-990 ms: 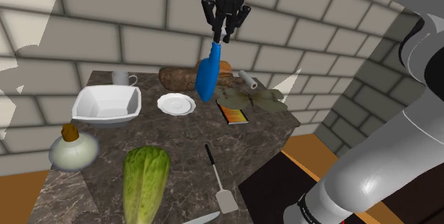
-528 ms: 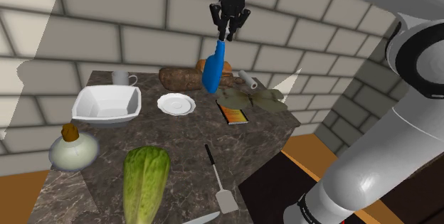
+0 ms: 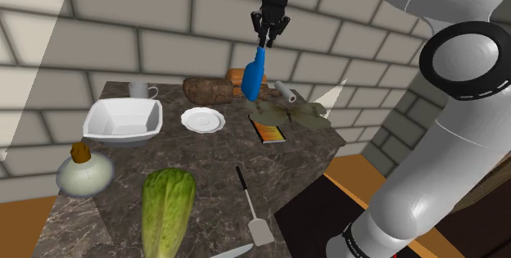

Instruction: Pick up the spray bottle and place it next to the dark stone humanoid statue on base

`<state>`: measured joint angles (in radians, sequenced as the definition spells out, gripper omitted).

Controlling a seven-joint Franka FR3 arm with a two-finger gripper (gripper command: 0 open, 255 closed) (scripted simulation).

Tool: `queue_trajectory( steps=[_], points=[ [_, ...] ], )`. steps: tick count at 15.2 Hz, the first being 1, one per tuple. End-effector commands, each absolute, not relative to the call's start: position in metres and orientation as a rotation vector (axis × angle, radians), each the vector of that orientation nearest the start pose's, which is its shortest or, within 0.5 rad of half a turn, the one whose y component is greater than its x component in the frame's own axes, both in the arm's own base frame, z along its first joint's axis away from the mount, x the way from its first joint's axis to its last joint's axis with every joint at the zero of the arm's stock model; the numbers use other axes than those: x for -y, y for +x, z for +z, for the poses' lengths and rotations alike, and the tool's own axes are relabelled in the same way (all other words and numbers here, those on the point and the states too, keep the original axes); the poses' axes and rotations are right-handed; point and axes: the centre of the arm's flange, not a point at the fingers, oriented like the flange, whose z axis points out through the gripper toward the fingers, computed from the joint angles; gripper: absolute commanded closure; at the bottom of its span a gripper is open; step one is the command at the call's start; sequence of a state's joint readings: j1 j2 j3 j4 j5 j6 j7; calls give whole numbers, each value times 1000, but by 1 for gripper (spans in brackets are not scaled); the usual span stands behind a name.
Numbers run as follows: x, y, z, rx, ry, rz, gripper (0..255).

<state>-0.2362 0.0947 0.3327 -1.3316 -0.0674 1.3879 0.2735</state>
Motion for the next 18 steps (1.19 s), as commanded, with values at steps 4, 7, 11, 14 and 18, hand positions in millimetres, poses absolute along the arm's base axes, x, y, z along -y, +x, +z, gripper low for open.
queue_trajectory(
  steps=[4, 7, 11, 14, 18],
  points=[
    [19, 598, 656, -299, -3168, 41, 255],
    [51, 620, 648, -299, -3168, 41, 255],
    [62, 628, 629, -299, -3168, 41, 255],
    [62, 628, 613, -299, -3168, 41, 255],
    [62, 628, 592, -299, -3168, 41, 255]
  ],
)
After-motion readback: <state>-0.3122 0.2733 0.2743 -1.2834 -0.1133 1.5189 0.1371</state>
